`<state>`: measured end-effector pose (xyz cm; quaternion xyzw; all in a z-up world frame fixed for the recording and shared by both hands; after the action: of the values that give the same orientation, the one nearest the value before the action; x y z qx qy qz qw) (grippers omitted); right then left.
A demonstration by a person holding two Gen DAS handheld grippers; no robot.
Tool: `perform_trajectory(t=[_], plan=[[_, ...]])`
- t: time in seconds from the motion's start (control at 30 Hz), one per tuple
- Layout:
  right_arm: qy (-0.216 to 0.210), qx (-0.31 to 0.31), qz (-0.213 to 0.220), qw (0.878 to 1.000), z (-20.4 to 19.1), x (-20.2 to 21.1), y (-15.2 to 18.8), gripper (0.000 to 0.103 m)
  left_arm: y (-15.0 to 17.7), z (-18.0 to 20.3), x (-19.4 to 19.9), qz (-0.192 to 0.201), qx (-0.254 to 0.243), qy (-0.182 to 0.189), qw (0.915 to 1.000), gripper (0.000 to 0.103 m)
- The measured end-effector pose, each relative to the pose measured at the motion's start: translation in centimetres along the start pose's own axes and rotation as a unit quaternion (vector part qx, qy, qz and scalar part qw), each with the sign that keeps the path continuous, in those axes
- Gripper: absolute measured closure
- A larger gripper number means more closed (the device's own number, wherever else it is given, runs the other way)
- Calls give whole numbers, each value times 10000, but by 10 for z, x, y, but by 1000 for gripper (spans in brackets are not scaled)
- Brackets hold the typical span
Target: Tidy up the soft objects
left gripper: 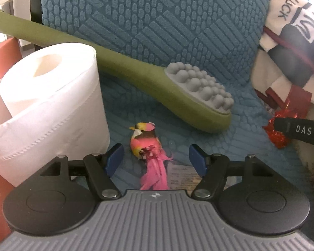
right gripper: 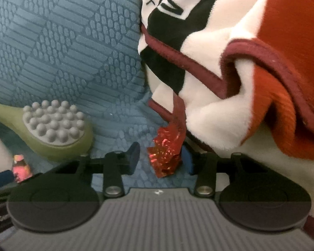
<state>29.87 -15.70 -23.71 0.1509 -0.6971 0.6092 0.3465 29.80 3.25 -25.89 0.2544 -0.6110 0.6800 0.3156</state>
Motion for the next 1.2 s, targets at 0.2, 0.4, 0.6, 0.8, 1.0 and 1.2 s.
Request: perform_trajectory(t=[0.2,0.4,0.6,0.8,1.0,1.2], plan=[[78,-8,-11,10000,-3,-10,-2,62,-1,-5,-7,24,107,-27,9999,45],[95,-77,-96,9999,-3,-22,-2,73,-3,-5,-9,69,56,-41,10000,66],[-77,-50,-88,9999,-7,-18,-1,79,-8,-3,-4,54,101,115,9999,68],[-213,19,40,9998,-10,-5,2,79,-12,5,15,215,-52,294,9993,68],[-442,7,99,9990,-7,20,8,79,-11,5,31,229,-69,441,9987,68],[-641,39,126,9979,-5,41,18,79,-8,3,49,233,-41,543,9982,68]])
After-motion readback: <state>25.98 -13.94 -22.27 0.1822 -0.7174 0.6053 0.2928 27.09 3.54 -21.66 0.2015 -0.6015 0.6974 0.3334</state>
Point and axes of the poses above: each gripper's, at about its wrist camera, not at the fingertips, and x roughly against the way its jaws point, z to its right, y to its underside, the point moved 1 cm from there along -x, roughly the way its jaws point, and after that the axes turned 4 degrees about y, right-handed, at the moved point
